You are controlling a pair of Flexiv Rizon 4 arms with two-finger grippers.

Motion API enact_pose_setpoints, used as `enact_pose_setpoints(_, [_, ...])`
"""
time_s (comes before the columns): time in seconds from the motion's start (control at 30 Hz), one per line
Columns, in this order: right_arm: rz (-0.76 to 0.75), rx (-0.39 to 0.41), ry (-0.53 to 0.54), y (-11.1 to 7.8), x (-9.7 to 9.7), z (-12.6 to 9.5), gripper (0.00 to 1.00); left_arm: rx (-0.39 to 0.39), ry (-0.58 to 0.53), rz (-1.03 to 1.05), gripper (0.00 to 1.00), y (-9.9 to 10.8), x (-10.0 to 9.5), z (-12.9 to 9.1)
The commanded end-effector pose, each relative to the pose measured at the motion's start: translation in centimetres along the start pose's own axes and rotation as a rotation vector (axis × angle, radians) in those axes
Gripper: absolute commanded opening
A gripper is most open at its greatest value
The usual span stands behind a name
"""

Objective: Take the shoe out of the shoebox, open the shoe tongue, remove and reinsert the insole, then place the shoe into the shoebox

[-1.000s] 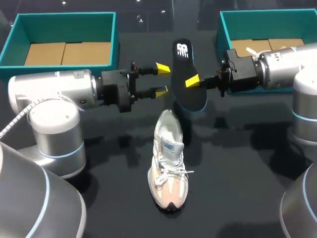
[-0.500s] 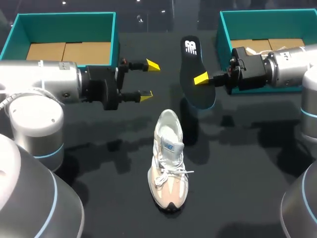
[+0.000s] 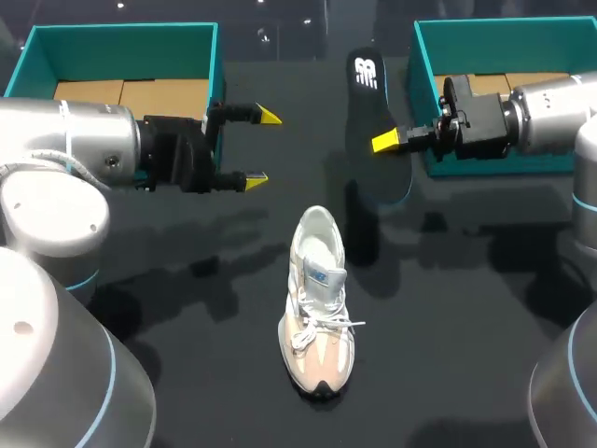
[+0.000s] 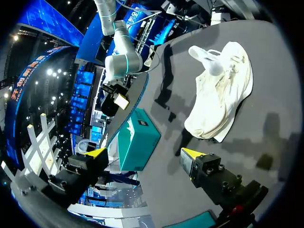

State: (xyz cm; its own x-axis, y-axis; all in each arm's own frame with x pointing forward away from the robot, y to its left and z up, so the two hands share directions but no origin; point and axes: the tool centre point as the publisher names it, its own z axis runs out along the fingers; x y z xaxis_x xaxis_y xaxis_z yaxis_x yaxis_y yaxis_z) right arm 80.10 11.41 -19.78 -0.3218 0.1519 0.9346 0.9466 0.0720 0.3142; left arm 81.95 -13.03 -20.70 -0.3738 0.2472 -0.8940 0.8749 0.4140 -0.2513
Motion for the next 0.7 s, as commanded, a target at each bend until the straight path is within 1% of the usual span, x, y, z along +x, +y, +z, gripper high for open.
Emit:
enact_pose_setpoints(0.03, [-0.002,-0.009,-0.001,-0.21,0.28,-0.18,0.0,-0.074,0.277,-0.115,1.0,-0.29,-0.96,-0.89])
enact_pose_setpoints(0.67, [-0.002,-0.009,-0.001,-0.21,0.28,-0.18,0.0,-0.074,0.277,-0.115,1.0,-0.29,-0.96,-0.89])
enact_pose_setpoints(0.7, [-0.002,-0.009,-0.001,-0.21,0.28,-0.18,0.0,-0.111,0.297,-0.182,1.0,-0.29,-0.7,-0.8])
